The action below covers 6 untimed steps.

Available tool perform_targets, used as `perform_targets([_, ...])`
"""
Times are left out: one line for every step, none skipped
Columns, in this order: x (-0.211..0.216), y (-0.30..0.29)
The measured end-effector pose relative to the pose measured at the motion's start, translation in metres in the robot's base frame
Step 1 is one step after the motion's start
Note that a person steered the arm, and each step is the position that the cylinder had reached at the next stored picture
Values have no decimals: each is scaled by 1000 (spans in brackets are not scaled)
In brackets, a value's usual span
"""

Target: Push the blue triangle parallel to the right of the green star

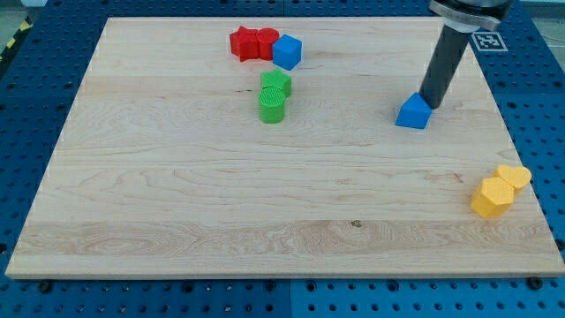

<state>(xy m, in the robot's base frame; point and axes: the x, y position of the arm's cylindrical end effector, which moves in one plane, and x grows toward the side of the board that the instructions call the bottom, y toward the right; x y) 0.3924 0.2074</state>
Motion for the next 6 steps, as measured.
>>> perform_targets([7,20])
perform_targets([38,22])
perform_targets([42,5])
perform_targets([41,-2])
perform_targets([34,-3])
perform_targets([34,-23])
